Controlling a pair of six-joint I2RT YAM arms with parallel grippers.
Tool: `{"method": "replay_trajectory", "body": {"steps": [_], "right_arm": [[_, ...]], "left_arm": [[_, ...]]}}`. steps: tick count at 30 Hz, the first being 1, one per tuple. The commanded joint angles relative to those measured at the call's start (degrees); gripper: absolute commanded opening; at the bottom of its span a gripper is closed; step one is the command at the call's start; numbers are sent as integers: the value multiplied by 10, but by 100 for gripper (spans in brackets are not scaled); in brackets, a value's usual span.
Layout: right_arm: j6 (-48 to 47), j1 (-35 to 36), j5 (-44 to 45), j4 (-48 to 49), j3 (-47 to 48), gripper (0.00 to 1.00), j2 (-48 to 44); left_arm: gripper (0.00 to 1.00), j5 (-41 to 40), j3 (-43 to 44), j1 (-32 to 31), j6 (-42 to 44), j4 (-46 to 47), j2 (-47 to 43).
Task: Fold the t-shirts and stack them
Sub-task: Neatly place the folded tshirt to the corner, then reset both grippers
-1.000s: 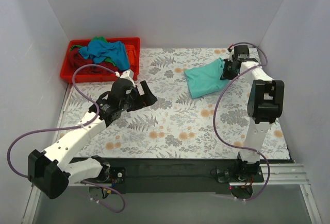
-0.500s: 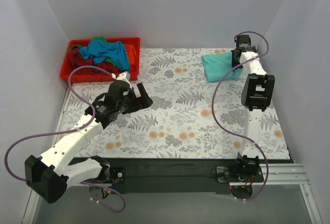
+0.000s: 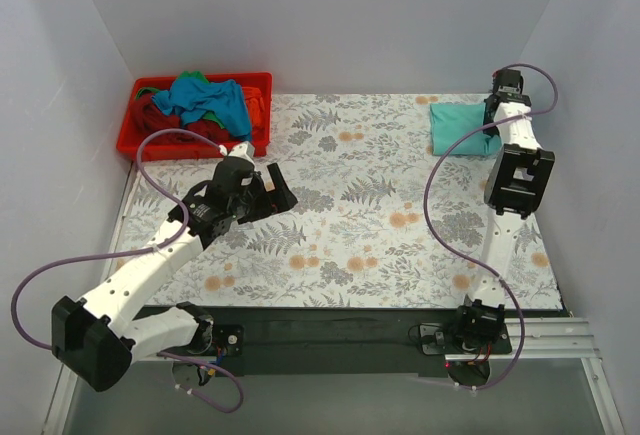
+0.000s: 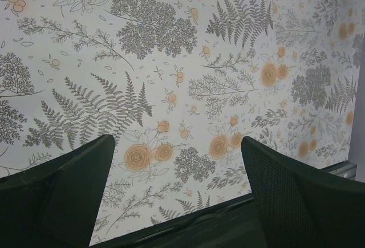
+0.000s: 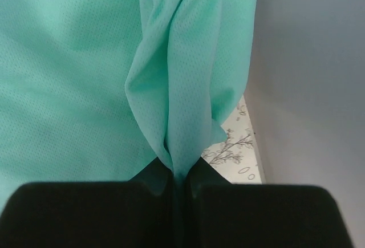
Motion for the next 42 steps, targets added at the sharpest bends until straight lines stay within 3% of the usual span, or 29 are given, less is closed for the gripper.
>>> {"method": "replay_trajectory", "body": {"steps": [1, 3, 5, 6, 13, 17, 23, 31, 37, 42], "right_arm": [[7, -4, 3, 13, 25, 2, 4], [14, -4, 4, 14, 23, 29, -2], [29, -4, 10, 22, 6, 62, -17], [34, -4, 10, 27, -3, 98, -24], [83, 2, -2, 124, -167, 98, -141], [95, 23, 80, 202, -290, 98, -243], [158, 29, 142, 211, -368, 98, -347], [162, 98, 51, 213, -561, 98, -524], [170, 185, -123, 206, -695, 97, -695], [200, 259, -199, 193, -785, 97, -817]], "left_arm": [[93, 5, -5, 3, -2, 2, 1], [93, 1, -3, 3, 1, 1, -3], [93, -4, 0, 3, 3, -2, -5], [93, -6, 4, 3, 4, -4, -6], [93, -11, 9, 3, 4, -16, -26], [93, -17, 12, 3, 3, -30, -42], [93, -23, 25, 3, 6, -53, -65], [93, -27, 15, 3, -7, -71, -102], [93, -58, 7, 3, -2, -98, -118], [94, -73, 8, 3, 9, -106, -144]]}}
